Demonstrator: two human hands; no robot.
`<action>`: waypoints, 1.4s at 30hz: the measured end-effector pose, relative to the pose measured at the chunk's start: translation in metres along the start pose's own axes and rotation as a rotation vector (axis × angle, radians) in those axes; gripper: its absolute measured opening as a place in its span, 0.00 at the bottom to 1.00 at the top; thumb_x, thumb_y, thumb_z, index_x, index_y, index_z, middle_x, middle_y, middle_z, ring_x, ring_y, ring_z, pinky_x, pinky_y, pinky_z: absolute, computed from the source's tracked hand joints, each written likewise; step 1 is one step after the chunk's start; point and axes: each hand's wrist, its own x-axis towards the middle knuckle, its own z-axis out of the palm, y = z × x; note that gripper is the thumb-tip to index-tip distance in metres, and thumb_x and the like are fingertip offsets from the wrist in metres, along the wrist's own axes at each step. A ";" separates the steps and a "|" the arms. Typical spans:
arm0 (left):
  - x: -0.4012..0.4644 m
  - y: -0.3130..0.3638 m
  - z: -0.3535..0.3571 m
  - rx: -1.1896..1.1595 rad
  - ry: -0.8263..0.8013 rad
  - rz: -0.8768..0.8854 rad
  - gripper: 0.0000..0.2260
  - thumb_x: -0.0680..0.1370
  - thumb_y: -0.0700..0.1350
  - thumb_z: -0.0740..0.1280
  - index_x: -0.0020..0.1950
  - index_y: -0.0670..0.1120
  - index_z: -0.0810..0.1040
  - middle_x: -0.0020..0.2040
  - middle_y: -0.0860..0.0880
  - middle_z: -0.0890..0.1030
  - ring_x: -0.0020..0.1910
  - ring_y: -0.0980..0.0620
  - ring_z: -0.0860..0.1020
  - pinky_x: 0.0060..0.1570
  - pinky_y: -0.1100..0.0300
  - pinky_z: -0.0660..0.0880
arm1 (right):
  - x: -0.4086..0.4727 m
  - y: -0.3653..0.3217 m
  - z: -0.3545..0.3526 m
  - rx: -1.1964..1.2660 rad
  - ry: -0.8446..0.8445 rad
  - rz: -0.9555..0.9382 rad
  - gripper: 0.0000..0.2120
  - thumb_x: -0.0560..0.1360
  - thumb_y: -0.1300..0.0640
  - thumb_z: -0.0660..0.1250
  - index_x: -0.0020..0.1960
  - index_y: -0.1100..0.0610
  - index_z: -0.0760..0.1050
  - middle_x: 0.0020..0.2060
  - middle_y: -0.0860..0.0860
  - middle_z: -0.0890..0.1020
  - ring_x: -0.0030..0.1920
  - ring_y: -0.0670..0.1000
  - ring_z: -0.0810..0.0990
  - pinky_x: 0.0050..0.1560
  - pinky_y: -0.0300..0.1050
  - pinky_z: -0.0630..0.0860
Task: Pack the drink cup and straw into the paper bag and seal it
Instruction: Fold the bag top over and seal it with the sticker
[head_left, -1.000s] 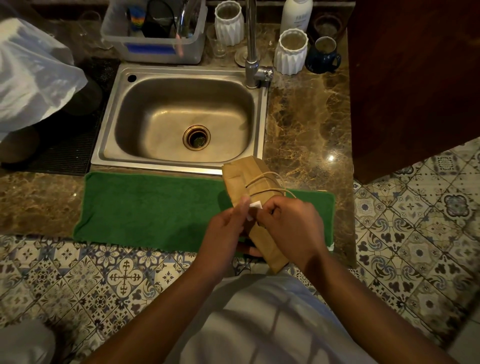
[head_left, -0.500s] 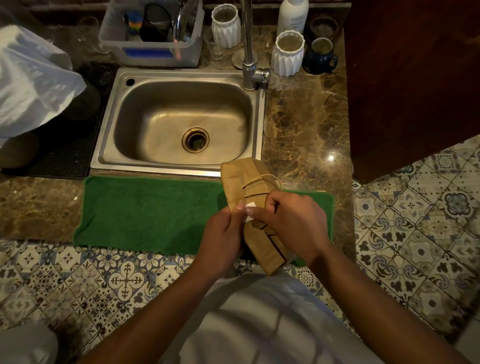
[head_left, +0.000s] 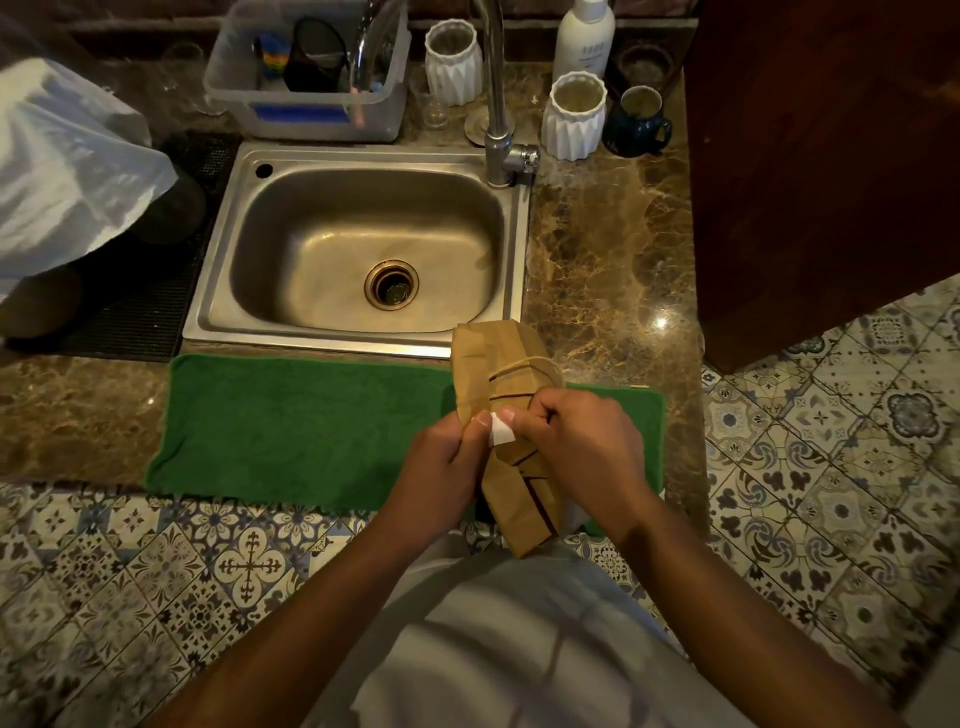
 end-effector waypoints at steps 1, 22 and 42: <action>-0.001 -0.001 0.000 0.004 -0.008 0.000 0.16 0.86 0.45 0.59 0.40 0.43 0.77 0.36 0.41 0.79 0.33 0.53 0.74 0.35 0.48 0.71 | 0.000 0.001 0.000 0.001 -0.004 0.000 0.24 0.74 0.32 0.64 0.34 0.52 0.74 0.27 0.46 0.77 0.31 0.44 0.75 0.31 0.43 0.64; 0.003 0.006 -0.005 -0.002 -0.028 -0.035 0.18 0.85 0.43 0.62 0.34 0.45 0.70 0.27 0.54 0.71 0.26 0.56 0.67 0.30 0.56 0.65 | -0.005 0.005 0.002 0.024 -0.018 0.047 0.28 0.73 0.28 0.61 0.34 0.53 0.73 0.26 0.46 0.77 0.30 0.44 0.75 0.31 0.43 0.66; 0.007 0.008 -0.013 -0.008 -0.096 -0.026 0.17 0.85 0.46 0.61 0.38 0.43 0.76 0.30 0.49 0.74 0.28 0.56 0.70 0.33 0.53 0.68 | -0.004 0.002 -0.003 0.061 -0.027 0.034 0.27 0.73 0.30 0.63 0.36 0.54 0.75 0.27 0.48 0.81 0.32 0.47 0.80 0.37 0.49 0.77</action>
